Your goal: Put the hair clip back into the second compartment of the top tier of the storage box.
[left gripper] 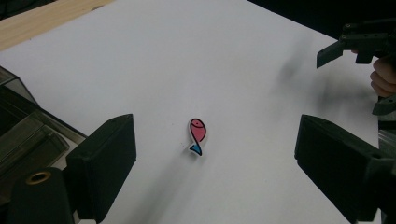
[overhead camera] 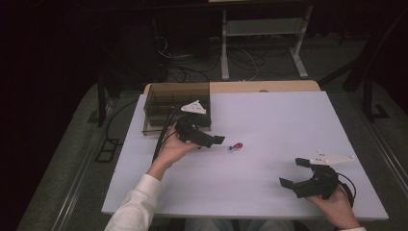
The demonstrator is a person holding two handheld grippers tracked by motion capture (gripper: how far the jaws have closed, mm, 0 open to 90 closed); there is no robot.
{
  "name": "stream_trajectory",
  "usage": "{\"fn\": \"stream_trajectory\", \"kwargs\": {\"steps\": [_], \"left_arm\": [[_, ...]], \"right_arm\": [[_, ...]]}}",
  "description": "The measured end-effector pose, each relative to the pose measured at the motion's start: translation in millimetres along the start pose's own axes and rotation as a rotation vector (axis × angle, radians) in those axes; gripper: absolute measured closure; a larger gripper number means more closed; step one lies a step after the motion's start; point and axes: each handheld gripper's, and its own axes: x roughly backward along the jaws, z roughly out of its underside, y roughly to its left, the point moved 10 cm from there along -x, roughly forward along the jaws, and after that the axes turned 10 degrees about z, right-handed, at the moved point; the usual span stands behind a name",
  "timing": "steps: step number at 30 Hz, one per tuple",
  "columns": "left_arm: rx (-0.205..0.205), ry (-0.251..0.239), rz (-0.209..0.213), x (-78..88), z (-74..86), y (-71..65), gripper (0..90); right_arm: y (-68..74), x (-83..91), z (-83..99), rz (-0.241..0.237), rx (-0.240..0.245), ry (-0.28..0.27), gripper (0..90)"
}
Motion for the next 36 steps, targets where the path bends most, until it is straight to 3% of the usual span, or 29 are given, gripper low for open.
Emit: {"fn": "stream_trajectory", "kwargs": {"steps": [21,30,36], "left_arm": [[-0.029,0.021,0.037,-30.7,-3.1,-13.5,12.4],[-0.046,0.077,0.04,-48.3,4.3,-16.3,12.5],[-0.045,0.078,0.044,-54.4,6.1,-16.2,12.6]], "right_arm": [[0.3,-0.1,0.1,-0.003,0.003,0.001,0.0],[0.2,-0.2,0.3,-0.002,0.004,0.002,0.0],[0.4,-0.2,0.3,-0.003,0.005,0.002,0.0]]}}
